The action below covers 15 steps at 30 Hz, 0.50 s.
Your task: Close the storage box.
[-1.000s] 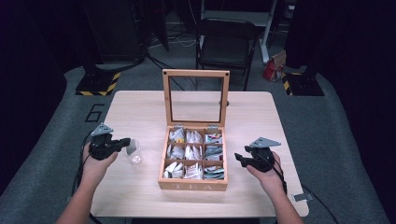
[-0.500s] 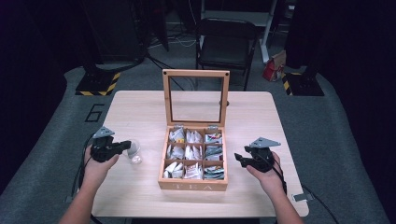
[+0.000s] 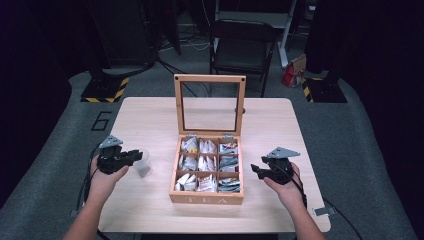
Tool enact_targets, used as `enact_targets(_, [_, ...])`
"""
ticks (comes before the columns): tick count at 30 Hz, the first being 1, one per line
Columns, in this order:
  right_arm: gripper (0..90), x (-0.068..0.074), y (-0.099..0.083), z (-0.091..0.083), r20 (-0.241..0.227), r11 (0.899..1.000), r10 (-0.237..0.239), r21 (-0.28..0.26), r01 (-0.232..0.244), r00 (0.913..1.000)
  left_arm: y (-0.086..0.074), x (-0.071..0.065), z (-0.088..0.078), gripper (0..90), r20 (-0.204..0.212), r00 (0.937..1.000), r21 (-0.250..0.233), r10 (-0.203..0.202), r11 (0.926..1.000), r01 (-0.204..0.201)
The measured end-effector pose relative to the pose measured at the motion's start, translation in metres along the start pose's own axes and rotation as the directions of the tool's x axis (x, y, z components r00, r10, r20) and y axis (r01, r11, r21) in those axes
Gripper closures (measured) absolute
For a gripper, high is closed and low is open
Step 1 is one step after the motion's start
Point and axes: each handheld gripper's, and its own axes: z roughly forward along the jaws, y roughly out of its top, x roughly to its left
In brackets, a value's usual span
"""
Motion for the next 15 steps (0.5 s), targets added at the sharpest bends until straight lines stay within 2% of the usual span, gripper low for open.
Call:
enact_targets(9, [43.3,-0.001,0.005,-0.003,-0.008,1.000,0.003,-0.005,-0.003,1.0000,0.012,-0.010,-0.003,59.5,0.019,0.9997,-0.014,0.017,0.9998,-0.017])
enact_targets(13, [42.4,-0.001,0.009,-0.004,-0.031,1.000,0.017,-0.005,-0.017,0.9994,0.016,-0.014,-0.003,54.1,0.022,0.9995,-0.027,0.022,0.9994,-0.022])
enact_targets(15, [42.2,0.000,0.011,-0.006,-0.039,1.000,0.013,-0.004,-0.013,0.9991,0.017,-0.015,-0.003,53.2,0.029,0.9992,-0.017,0.028,0.9995,-0.028])
